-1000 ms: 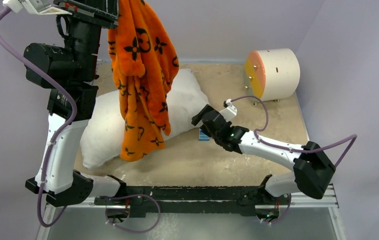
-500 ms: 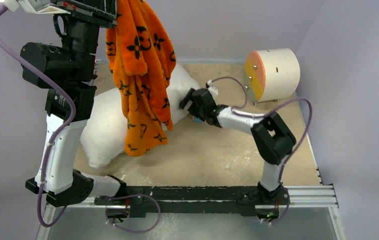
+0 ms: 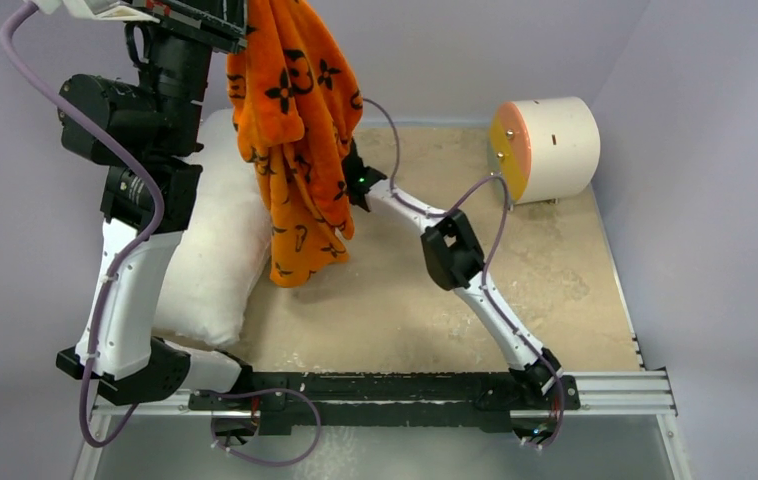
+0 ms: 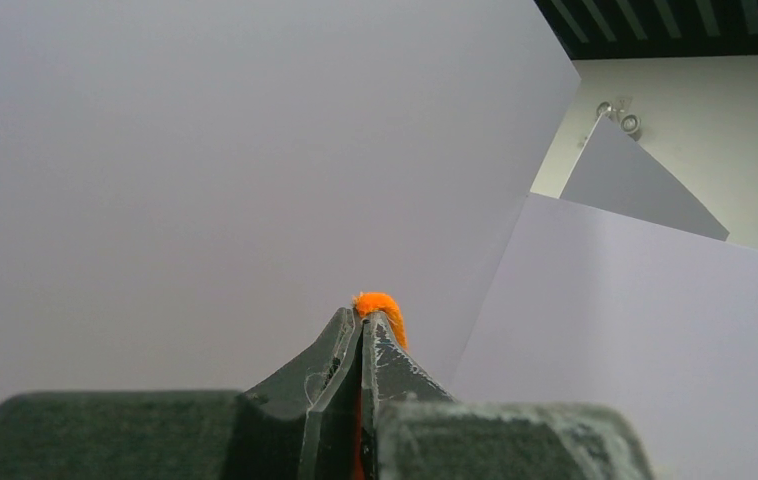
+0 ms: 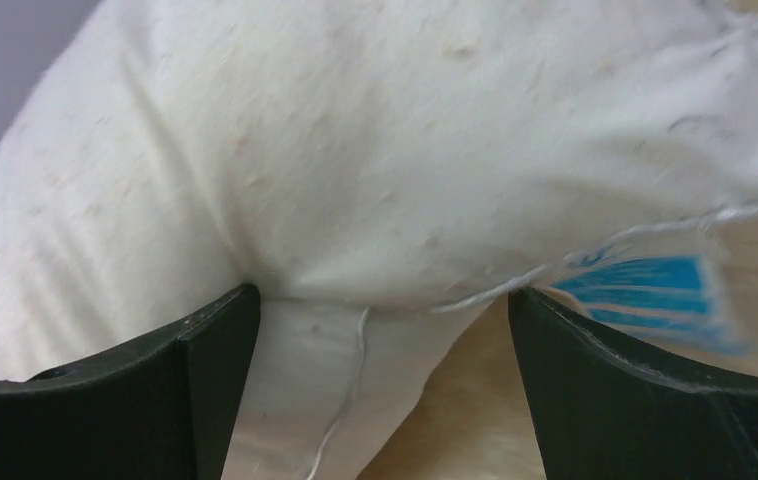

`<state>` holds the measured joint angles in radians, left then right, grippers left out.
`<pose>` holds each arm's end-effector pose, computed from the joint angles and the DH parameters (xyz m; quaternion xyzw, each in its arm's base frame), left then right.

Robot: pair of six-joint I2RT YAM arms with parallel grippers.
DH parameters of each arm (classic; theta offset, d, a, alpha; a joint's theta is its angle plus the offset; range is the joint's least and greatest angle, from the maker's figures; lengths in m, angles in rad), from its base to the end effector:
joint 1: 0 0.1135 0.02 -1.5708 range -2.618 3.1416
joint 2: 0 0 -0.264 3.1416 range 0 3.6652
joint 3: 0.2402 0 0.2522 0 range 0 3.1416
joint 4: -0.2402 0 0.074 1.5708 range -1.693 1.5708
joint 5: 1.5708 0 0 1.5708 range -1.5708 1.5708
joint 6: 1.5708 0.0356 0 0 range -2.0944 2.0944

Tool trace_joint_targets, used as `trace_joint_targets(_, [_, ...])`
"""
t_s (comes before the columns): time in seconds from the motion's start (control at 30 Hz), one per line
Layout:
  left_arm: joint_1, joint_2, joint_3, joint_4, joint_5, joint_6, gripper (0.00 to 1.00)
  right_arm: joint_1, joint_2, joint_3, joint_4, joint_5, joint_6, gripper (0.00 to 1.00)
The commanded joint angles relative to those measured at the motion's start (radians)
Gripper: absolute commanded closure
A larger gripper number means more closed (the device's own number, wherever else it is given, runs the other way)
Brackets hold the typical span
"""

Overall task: Remove the pillowcase from the pillow
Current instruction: Adjust the pillow at the center of the board, then fold the pillowcase at the center of the board.

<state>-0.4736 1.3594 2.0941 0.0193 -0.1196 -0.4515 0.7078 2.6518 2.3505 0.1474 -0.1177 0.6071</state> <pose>0.1673 -0.0810 0.6552 -0.0505 0.3970 -0.3876 0.8304 0.4628 0.4016 0.2055 -0.0764 0.7552 0.4323 0.4868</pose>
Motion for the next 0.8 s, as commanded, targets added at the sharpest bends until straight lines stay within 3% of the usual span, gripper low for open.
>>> trace_joint_targets(0.0, [-0.005, 0.004, 0.022, 0.074, 0.025, 0.004, 1.00, 0.120, 0.006, 0.110, -0.002, -0.203, -0.024, 0.05])
trace_joint_targets(0.1, [-0.005, 0.000, 0.006, 0.066, 0.030, -0.006, 1.00, 0.109, -0.210, -0.256, 0.136, -0.151, -0.028, 0.02])
trace_joint_targets(0.27, [-0.005, -0.033, -0.083, 0.107, 0.074, -0.023, 1.00, -0.059, -0.665, -0.984, 0.509, -0.003, 0.107, 0.01])
trace_joint_targets(0.37, [-0.005, -0.044, -0.117, 0.109, 0.095, -0.011, 1.00, -0.141, -0.908, -1.262, 0.552, 0.069, 0.098, 0.01])
trace_joint_targets(0.53, [-0.005, -0.086, -0.285, 0.189, 0.194, -0.005, 1.00, -0.151, -1.181, -1.412, 0.472, 0.096, -0.050, 0.01])
trace_joint_targets(0.77, [-0.004, -0.190, -0.632, 0.268, 0.330, -0.077, 1.00, -0.151, -1.258, -1.462, 0.582, -0.226, -0.107, 0.01])
